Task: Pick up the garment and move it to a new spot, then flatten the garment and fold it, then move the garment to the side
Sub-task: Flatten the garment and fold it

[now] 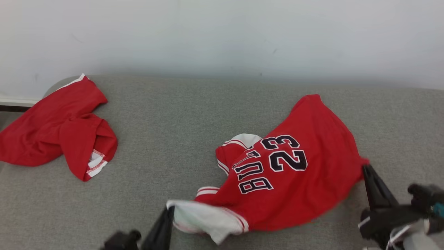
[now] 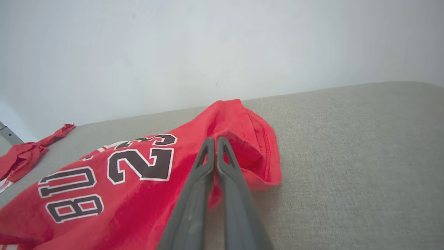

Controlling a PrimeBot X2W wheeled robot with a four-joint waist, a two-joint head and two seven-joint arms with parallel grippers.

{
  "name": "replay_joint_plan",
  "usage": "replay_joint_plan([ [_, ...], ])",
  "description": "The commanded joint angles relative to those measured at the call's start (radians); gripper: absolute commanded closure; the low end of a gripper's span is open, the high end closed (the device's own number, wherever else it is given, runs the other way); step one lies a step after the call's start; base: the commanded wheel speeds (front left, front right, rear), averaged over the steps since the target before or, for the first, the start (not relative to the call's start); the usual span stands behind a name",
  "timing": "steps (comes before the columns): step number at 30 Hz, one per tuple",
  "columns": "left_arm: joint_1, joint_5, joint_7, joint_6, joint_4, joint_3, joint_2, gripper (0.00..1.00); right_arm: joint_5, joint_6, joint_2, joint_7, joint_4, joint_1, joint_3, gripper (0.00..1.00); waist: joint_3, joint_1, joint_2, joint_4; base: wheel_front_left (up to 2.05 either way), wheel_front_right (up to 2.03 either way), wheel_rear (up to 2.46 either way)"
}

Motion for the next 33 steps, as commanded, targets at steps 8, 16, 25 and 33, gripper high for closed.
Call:
replay_joint_plan([
  [8, -0.445, -0.071, 0.136, -0.005, -0.105, -0.037, 0.14, 1.0, 0.038, -0.002, -0.002, 0.109, -0.067, -0.356, 0.024, 1.0, 0.124, 0.0, 0.0, -0.068, 0.0, 0.0, 0.0],
  [16, -0.973, -0.215, 0.274, -0.005, 0.003, -0.063, 0.242, 1.0, 0.059, -0.002, 0.024, 0.214, 0.056, -0.839, 0.012, 1.0, 0.326, 0.0, 0.0, -0.102, 0.0, 0.0, 0.0],
  [25, -1.617, -0.205, 0.304, -0.005, 0.243, -0.098, 0.296, 1.0, -0.024, -0.002, 0.087, 0.238, 0.323, -1.448, -0.038, 1.0, 0.549, 0.0, 0.0, -0.15, 0.0, 0.0, 0.0],
  [33, -1.979, -0.181, 0.242, -0.005, 0.447, -0.151, 0.286, 1.0, -0.08, -0.002, 0.13, 0.185, 0.507, -1.741, -0.065, 1.0, 0.601, 0.0, 0.0, -0.186, 0.0, 0.0, 0.0],
])
